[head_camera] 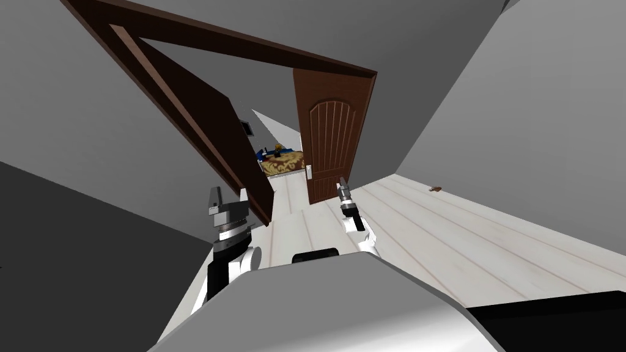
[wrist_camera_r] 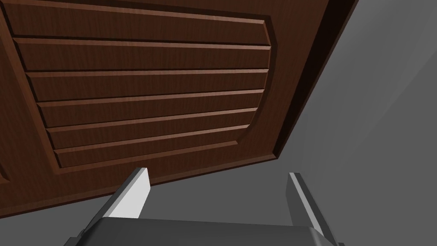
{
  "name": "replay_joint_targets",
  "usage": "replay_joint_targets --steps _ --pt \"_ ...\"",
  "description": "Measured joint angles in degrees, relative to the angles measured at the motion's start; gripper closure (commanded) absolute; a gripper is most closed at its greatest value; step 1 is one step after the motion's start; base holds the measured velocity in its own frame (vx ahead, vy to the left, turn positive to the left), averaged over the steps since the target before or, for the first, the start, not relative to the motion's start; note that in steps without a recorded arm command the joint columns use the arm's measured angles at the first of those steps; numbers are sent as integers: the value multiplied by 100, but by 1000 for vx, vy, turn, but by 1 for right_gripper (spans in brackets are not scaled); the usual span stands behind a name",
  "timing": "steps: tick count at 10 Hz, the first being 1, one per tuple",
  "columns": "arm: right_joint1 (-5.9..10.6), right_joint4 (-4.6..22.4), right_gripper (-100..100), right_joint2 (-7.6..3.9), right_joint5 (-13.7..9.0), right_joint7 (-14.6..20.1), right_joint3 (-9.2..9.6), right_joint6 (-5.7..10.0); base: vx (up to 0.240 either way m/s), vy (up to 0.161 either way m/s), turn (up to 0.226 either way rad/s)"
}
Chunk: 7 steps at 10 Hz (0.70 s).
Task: Push the door open
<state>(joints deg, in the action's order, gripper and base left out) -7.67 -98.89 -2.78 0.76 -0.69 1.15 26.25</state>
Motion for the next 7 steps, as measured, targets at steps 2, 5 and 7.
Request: replay_joint_targets --steps 2,5,7 --pt "152 267 -100 -8 -9 24 18 9 45 -11 -5" --pt "361 602 -100 1 -12 52 87 -49 74 -10 -6" --pt "521 908 -100 7 -16 64 111 -12 43 -10 -3"
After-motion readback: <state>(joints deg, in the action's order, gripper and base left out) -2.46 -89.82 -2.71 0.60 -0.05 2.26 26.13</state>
